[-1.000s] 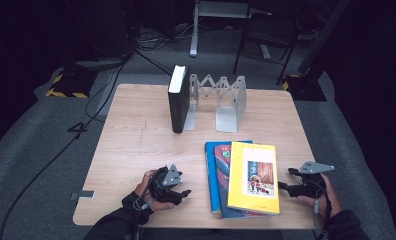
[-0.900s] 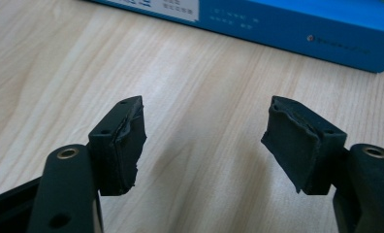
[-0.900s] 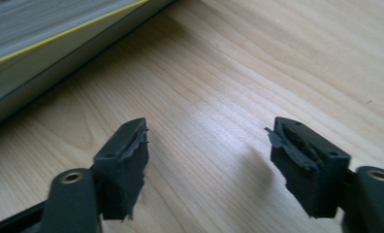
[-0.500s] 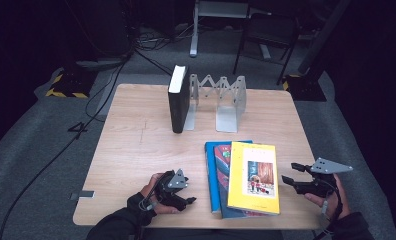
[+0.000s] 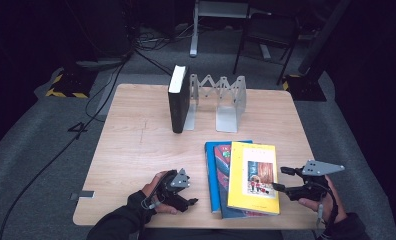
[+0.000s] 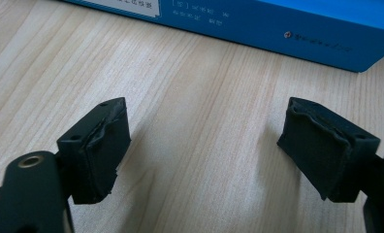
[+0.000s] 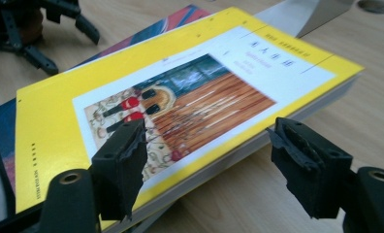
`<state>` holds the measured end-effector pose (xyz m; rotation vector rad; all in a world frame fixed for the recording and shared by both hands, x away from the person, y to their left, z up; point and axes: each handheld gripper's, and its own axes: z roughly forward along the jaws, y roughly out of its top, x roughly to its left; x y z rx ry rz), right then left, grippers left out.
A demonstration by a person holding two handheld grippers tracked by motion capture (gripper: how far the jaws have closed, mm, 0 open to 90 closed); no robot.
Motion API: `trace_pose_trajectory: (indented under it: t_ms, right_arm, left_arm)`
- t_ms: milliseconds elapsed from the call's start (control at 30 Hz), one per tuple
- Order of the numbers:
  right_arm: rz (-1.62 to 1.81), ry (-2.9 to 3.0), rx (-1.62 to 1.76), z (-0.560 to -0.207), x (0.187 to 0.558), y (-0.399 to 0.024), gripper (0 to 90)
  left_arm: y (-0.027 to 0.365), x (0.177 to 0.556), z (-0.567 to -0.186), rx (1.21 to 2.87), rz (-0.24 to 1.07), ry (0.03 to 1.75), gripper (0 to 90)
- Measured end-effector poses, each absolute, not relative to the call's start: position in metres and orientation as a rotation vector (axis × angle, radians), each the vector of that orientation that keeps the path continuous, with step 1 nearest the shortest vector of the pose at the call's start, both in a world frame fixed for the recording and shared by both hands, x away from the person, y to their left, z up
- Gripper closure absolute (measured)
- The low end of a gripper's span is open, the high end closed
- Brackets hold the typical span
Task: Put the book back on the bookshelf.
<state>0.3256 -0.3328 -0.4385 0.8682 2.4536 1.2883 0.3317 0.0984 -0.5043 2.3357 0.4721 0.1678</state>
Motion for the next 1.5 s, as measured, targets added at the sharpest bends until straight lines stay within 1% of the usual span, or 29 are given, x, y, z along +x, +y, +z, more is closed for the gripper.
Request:
trace_pose_trajectory:
  t_ms: [67, 167, 267, 367, 500, 700, 800, 900, 967, 1233, 1500]
  right_arm:
    - [1.255, 2.488, 0.866, -0.442, 0.327, -0.328, 27.8]
    - [1.258, 2.522, 0.917, -0.448, 0.332, -0.326, 23.6]
    - [1.273, 2.543, 0.962, -0.450, 0.336, -0.329, 21.5]
    - [1.308, 2.579, 1.022, -0.454, 0.342, -0.332, 18.6]
    - [1.327, 2.623, 1.012, -0.456, 0.348, -0.332, 17.4]
    - [1.277, 2.612, 0.944, -0.452, 0.345, -0.327, 18.6]
    - [1.260, 2.602, 0.915, -0.450, 0.345, -0.324, 19.8]
    - [1.269, 2.579, 0.899, -0.449, 0.344, -0.323, 23.0]
    - [1.259, 2.576, 0.872, -0.448, 0.343, -0.321, 23.7]
    - [1.252, 2.571, 0.806, -0.444, 0.339, -0.308, 27.2]
    - [1.237, 2.598, 0.752, -0.443, 0.341, -0.286, 28.0]
  left_arm:
    - [0.098, 0.332, -0.504, 2.339, 0.169, 0.477, 16.4]
    - [0.096, 0.334, -0.502, 2.362, 0.170, 0.491, 16.4]
    - [0.094, 0.335, -0.500, 2.365, 0.182, 0.503, 19.3]
    - [0.093, 0.337, -0.494, 2.339, 0.203, 0.504, 20.2]
    - [0.090, 0.342, -0.482, 2.285, 0.240, 0.513, 21.9]
    - [0.079, 0.353, -0.469, 2.237, 0.254, 0.503, 22.2]
    - [0.064, 0.359, -0.465, 2.240, 0.260, 0.460, 22.1]
    - [0.050, 0.366, -0.463, 2.252, 0.262, 0.441, 22.5]
    - [0.044, 0.371, -0.464, 2.266, 0.267, 0.438, 25.0]
    - [0.051, 0.379, -0.469, 2.263, 0.283, 0.484, 27.0]
    - [0.055, 0.381, -0.477, 2.297, 0.296, 0.508, 28.0]
